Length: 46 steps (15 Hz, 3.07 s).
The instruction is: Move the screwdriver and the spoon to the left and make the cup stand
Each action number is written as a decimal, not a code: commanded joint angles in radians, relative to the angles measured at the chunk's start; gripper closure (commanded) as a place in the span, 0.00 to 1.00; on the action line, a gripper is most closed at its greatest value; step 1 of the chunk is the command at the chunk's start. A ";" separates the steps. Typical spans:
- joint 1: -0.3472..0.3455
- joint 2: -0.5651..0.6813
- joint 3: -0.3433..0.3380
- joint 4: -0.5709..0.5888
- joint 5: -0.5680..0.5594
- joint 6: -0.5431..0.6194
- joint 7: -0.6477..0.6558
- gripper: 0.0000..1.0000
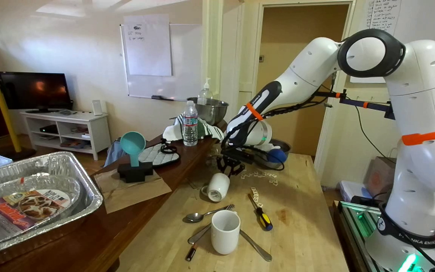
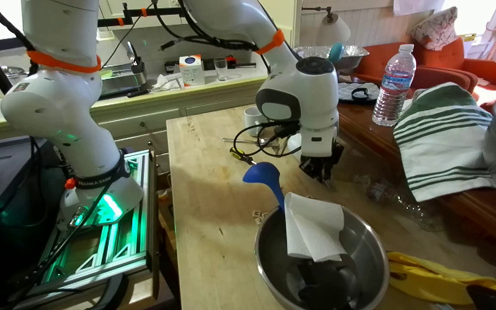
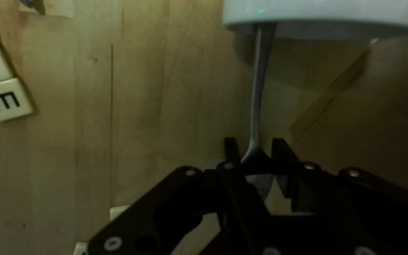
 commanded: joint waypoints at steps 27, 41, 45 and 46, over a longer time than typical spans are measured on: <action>-0.010 -0.151 -0.060 -0.179 -0.113 0.050 -0.091 0.93; 0.032 -0.244 -0.020 -0.336 -0.123 -0.073 -0.057 0.93; 0.027 -0.257 -0.015 -0.348 -0.114 -0.068 -0.078 0.54; 0.024 -0.262 -0.013 -0.349 -0.110 -0.071 -0.084 0.46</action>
